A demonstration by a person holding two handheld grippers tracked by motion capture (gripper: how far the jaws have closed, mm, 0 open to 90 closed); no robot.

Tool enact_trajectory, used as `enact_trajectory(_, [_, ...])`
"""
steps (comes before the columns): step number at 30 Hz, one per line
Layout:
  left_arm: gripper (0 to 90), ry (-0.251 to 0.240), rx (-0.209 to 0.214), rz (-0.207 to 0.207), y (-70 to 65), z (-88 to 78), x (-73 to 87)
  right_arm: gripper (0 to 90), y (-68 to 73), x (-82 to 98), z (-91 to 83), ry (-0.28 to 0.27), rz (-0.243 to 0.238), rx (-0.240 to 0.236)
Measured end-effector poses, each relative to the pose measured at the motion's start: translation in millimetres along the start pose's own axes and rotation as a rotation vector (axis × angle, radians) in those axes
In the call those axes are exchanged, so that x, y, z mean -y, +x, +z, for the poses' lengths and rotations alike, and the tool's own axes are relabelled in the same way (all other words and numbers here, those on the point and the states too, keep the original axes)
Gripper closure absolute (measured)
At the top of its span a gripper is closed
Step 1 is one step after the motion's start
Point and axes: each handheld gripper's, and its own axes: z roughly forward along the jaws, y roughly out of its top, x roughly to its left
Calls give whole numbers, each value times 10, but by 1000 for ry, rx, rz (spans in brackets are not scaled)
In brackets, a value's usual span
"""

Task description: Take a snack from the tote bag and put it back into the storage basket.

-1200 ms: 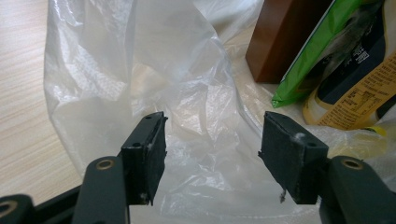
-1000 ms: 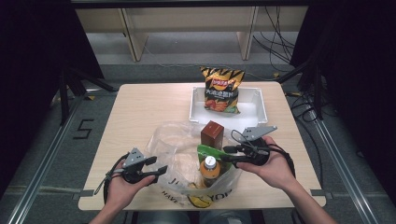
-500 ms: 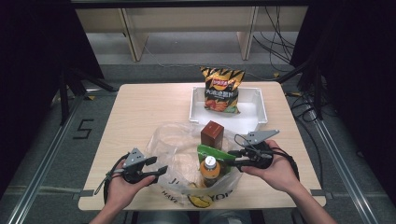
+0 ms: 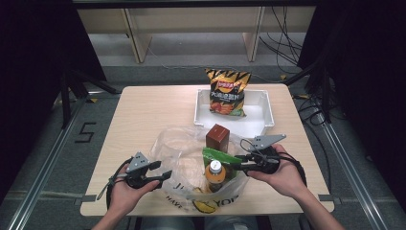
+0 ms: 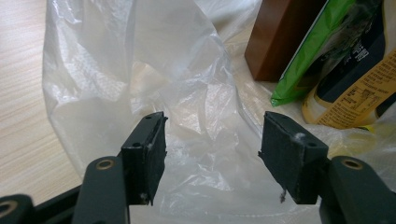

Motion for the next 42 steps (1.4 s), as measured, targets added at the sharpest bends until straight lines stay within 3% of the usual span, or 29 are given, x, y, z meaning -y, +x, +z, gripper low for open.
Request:
enact_trajectory(2, [397,2,2,17,9,-2,-4,693,-6,-6,5,-3,-13,4])
enact_trajectory(4, [397,3,3,-1,-2,2,1,693,2,-16,4,-2,-9,6])
enact_trajectory(5, [397,2,3,20,6,-1,-4,692,1,-21,13,-14,-22,14])
enact_trajectory(8, [397,3,4,18,7,0,-3,693,3,-27,13,-1,-9,6])
enact_trajectory(9, [397,3,3,-3,-3,3,2,693,1,-26,17,-3,-11,8])
enact_trajectory(20, [397,6,3,0,-6,12,2,695,25,-89,68,-9,-34,14])
enact_trajectory(28, [397,7,7,16,6,6,1,723,16,-302,42,61,-53,15])
enact_trajectory(29, [397,7,7,16,7,6,1,721,27,-317,65,51,-43,24])
enact_trajectory(34, [397,6,10,16,9,6,1,728,17,-405,78,114,-50,16])
enact_trajectory(39, [397,4,10,4,8,4,4,778,37,-438,109,146,-34,23])
enact_trajectory(42, [397,6,10,0,9,6,6,833,18,-449,106,153,-50,4])
